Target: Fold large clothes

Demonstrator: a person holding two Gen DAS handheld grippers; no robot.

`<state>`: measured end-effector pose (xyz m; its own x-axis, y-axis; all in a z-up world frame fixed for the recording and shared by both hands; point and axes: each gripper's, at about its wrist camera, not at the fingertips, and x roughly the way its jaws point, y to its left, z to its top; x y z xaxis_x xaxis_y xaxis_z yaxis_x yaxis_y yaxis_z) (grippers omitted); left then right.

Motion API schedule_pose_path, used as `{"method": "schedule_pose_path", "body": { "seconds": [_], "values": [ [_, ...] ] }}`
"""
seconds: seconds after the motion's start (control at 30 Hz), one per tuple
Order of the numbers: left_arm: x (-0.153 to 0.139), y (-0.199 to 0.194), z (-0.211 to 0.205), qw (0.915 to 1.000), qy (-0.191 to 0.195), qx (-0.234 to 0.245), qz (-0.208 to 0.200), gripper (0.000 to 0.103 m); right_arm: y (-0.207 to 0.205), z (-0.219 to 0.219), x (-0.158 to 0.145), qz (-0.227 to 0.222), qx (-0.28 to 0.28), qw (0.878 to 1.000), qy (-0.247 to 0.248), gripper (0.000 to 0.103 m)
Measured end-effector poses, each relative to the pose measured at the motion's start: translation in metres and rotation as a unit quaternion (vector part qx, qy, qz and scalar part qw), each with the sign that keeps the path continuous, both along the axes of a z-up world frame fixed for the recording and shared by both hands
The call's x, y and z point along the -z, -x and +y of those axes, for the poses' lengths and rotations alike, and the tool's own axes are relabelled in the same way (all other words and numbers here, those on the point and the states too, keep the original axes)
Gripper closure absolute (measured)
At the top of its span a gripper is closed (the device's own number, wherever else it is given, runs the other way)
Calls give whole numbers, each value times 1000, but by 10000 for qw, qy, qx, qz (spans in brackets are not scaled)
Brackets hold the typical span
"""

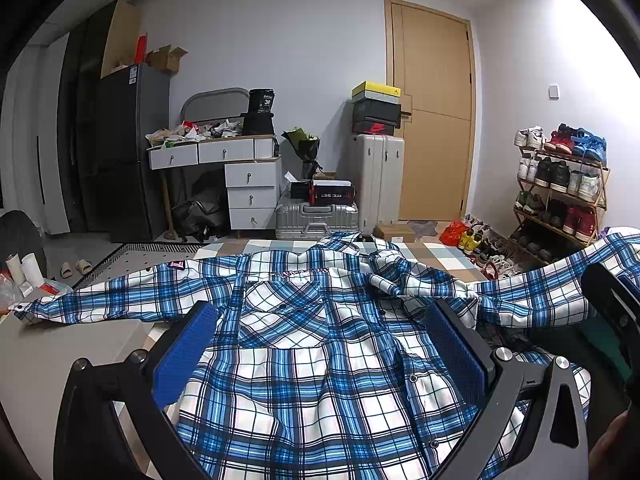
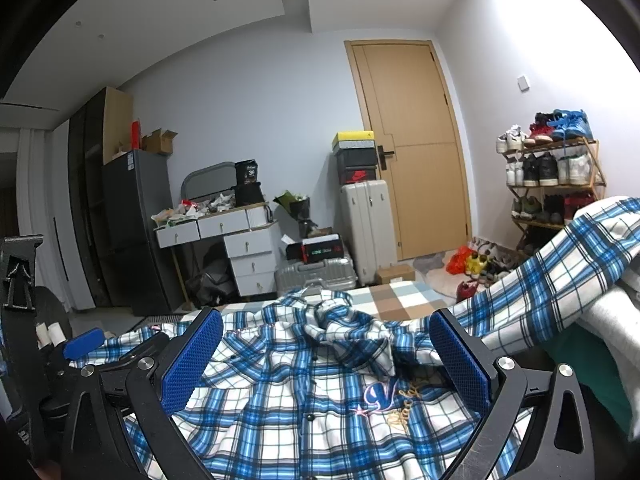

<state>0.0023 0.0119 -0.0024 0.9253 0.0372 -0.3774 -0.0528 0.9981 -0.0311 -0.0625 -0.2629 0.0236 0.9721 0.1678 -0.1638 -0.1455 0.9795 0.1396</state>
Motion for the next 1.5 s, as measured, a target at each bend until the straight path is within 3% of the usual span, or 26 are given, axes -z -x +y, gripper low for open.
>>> {"method": "schedule_pose_path", "body": {
  "seconds": [0.93, 1.07, 1.2, 1.33, 1.5],
  "values": [
    [4, -4, 2, 10000, -70, -51, -15, 1, -4, -2, 6, 123, 160, 9997, 151, 0],
    [9, -9, 0, 9998, -38, 54, 178, 1, -7, -20, -2, 254, 337, 9991, 60, 0],
    [8, -4, -1, 9994, 45, 196, 282, 1, -6, -60, -18, 492, 549, 9973, -61, 0],
    [4, 2, -4, 9993, 33, 314, 211, 1, -5, -119, -45, 746, 1006, 9920, 128, 0],
    [3, 1, -10, 9987, -4, 441, 235, 1, -4, -227, -67, 1212, 2079, 9705, -142, 0]
  ]
}}
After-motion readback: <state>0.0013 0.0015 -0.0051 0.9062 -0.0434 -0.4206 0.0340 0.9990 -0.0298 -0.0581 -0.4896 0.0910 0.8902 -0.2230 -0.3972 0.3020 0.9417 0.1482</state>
